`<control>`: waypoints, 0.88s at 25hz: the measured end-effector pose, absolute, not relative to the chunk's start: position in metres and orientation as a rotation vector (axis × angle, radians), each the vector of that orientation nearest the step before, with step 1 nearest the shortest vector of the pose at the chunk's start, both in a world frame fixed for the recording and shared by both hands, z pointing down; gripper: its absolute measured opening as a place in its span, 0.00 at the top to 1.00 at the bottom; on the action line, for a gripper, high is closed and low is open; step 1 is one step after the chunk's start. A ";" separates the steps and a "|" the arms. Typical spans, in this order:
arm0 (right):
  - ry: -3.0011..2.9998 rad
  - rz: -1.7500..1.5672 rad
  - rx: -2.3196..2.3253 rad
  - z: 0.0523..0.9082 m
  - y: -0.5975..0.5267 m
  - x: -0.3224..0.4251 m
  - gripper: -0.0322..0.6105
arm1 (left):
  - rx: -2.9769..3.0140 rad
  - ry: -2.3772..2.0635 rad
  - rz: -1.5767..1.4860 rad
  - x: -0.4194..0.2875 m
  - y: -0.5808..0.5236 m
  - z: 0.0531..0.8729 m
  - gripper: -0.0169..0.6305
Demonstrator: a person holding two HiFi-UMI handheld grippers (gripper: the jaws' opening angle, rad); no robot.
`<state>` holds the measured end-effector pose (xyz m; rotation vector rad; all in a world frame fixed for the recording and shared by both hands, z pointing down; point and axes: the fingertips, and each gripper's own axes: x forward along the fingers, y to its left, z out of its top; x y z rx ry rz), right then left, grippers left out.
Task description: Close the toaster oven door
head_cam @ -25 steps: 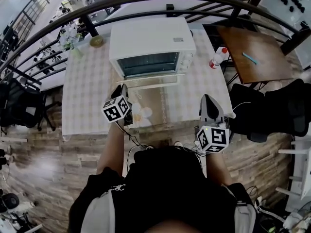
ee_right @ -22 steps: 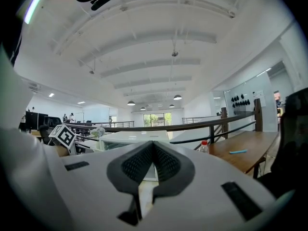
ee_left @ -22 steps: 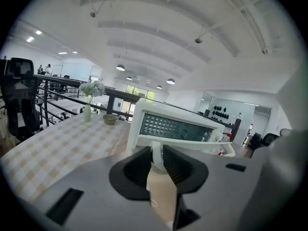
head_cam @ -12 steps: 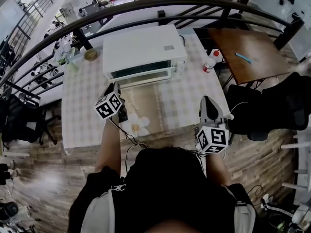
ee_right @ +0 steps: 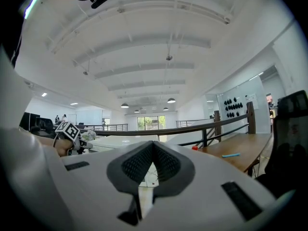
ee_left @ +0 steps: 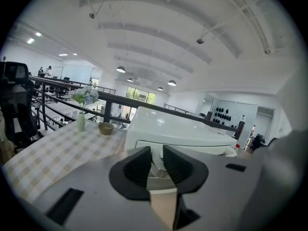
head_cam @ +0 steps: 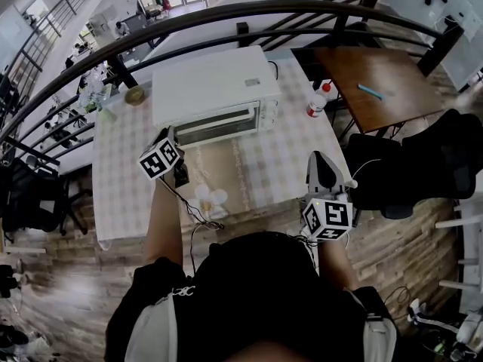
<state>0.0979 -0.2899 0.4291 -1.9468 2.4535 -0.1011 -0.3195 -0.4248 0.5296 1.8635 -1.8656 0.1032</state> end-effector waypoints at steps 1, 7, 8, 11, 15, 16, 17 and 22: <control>2.454 -0.104 -1.947 0.430 -0.289 0.099 0.96 | 1.861 -1.868 0.099 -0.320 -0.426 0.529 0.84; 2.472 -0.103 -1.928 0.429 -0.288 0.100 0.96 | 1.871 -1.922 0.125 -0.322 -0.422 0.522 0.86; 2.475 -0.098 -1.922 0.427 -0.289 0.100 0.96 | 1.875 -1.937 0.118 -0.323 -0.419 0.518 0.87; 2.485 -0.092 -1.893 0.423 -0.289 0.098 0.96 | 1.907 -1.974 0.050 -0.324 -0.408 0.495 0.88; 2.516 -0.076 -1.826 0.416 -0.293 0.086 0.96 | 2.049 -2.077 0.021 -0.310 -0.381 0.441 0.93; 2.528 -0.068 -1.802 0.414 -0.295 0.081 0.96 | 2.090 -2.112 0.030 -0.305 -0.373 0.427 0.93; 2.540 -0.060 -1.777 0.412 -0.296 0.076 0.96 | 2.126 -2.144 0.036 -0.299 -0.364 0.414 0.93; 2.586 -0.016 -1.635 0.397 -0.299 0.049 0.96 | 2.270 -2.194 0.103 -0.254 -0.314 0.375 0.94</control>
